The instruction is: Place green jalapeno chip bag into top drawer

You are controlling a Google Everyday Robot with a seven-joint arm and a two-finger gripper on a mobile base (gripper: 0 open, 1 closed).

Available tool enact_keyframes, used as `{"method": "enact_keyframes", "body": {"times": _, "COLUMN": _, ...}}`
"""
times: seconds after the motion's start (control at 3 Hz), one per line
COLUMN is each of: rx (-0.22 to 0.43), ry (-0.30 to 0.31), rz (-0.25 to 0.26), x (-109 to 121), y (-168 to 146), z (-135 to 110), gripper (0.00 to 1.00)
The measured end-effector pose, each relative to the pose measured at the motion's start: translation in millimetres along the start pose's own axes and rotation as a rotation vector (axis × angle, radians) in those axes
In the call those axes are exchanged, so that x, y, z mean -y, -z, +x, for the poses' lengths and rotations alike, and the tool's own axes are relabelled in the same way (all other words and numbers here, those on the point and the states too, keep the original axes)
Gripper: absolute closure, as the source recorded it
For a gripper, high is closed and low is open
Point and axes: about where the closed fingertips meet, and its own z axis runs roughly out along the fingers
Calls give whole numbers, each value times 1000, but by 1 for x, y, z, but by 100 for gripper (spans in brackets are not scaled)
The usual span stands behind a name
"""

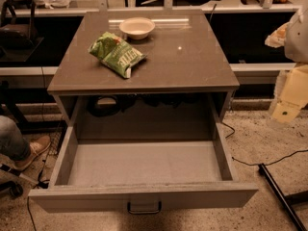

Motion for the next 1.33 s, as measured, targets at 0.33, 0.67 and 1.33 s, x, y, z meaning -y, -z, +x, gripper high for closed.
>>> {"method": "enact_keyframes", "body": {"times": 0.33, "rx": 0, "ry": 0, "rz": 0, "x": 0, "y": 0, "z": 0, "gripper": 0}}
{"method": "enact_keyframes", "body": {"times": 0.67, "rx": 60, "ry": -61, "rz": -34, "x": 22, "y": -24, "z": -27, "gripper": 0}}
{"method": "enact_keyframes", "body": {"times": 1.33, "rx": 276, "ry": -281, "rz": -86, "x": 86, "y": -91, "z": -124, "gripper": 0}}
